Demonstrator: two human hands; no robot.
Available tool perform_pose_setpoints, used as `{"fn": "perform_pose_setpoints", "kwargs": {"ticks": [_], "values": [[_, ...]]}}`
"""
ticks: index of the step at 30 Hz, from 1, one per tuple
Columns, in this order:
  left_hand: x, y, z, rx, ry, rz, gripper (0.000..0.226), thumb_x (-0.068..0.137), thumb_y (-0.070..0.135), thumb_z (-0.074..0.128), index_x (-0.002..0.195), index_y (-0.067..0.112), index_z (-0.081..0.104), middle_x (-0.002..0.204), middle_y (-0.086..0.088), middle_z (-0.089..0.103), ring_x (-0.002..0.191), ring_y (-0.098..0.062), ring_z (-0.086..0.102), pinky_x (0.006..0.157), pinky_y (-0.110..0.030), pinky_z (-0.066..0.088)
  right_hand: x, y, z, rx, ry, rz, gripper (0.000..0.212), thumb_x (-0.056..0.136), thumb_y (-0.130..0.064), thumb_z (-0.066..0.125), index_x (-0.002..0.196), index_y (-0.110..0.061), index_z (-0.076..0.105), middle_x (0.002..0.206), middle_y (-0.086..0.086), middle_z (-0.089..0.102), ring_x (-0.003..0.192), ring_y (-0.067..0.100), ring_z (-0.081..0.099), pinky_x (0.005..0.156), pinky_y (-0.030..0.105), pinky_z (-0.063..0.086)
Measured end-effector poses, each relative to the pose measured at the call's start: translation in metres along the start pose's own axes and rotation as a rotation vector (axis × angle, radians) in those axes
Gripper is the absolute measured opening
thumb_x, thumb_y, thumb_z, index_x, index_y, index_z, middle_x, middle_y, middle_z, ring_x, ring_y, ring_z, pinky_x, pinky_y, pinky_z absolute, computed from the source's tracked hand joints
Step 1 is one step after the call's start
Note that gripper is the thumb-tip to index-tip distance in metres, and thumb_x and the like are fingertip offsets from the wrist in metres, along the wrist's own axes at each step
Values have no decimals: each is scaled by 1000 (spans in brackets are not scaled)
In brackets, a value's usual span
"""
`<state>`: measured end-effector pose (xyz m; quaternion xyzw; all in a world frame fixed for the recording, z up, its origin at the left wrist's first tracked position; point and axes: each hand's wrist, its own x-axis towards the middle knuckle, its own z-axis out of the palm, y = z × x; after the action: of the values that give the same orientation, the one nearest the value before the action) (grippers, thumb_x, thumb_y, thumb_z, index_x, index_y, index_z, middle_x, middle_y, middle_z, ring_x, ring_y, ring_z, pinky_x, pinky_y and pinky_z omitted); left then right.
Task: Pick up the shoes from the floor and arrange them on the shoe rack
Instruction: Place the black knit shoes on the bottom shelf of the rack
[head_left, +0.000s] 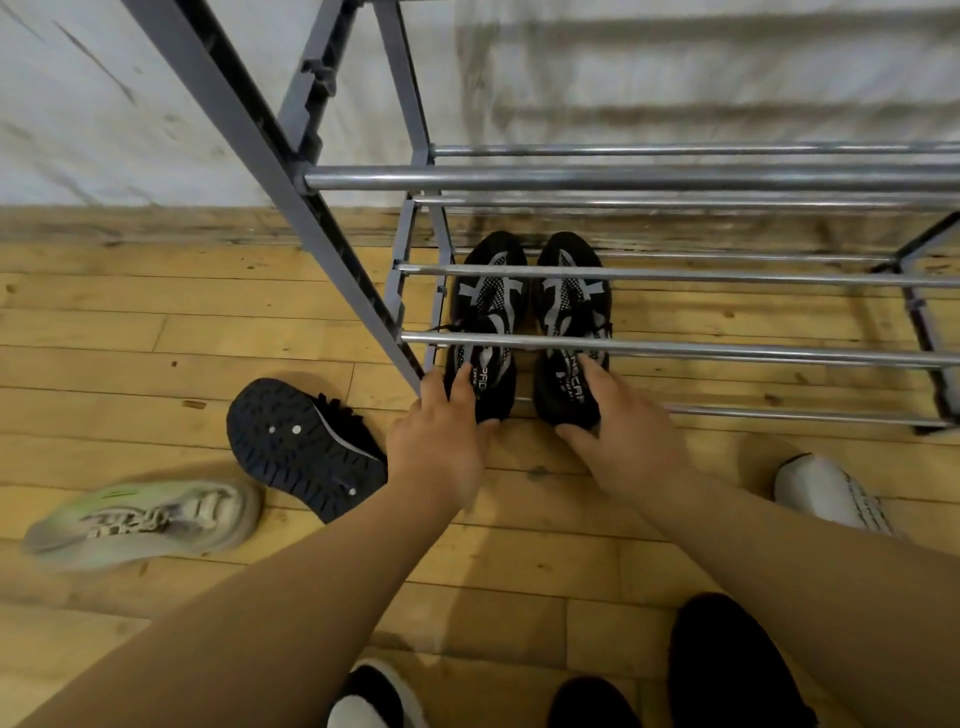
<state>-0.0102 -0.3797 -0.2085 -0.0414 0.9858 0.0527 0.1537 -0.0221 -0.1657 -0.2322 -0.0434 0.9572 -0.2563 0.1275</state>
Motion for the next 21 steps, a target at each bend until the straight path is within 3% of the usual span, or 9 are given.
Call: {"fn": "perform_pose_setpoints", "kwargs": {"ticks": [3,9,13,16,21], "values": [[3,-5,5,-26,54,-14,72,104,55,38,161,20,12,161,-10,22,131,-31,52,92,-44,48,5,-11,9,-120,-22,-54,75,98,-59,48,160,-35,13,124,4,64,109,26,59,95,49,50],[9,-14,12,-71,116,-29,72,101,56,43,160,23,16,158,-8,29,131,-33,48,98,-49,45,8,-20,12,-140,-60,-23,73,102,-53,46,163,-35,8,131,9,59,117,32,53,97,47,49],[9,-17,9,0,140,-36,72,99,64,39,159,29,20,158,-2,33,133,-38,40,105,-53,36,6,-18,10,-219,-38,-52,73,103,-57,42,163,-34,8,130,9,61,115,31,53,93,45,49],[11,-22,11,-79,136,-2,71,99,59,46,158,26,26,158,-4,34,142,-41,31,117,-55,25,8,-15,8,-300,-25,-63,74,101,-62,40,163,-33,12,125,7,63,113,31,56,90,45,49],[16,-32,16,-162,145,88,67,97,45,60,155,19,38,151,-10,45,138,-38,37,114,-56,34,5,-12,8,-313,18,-98,74,97,-66,33,161,-32,18,132,5,62,113,30,59,90,46,50]]}}
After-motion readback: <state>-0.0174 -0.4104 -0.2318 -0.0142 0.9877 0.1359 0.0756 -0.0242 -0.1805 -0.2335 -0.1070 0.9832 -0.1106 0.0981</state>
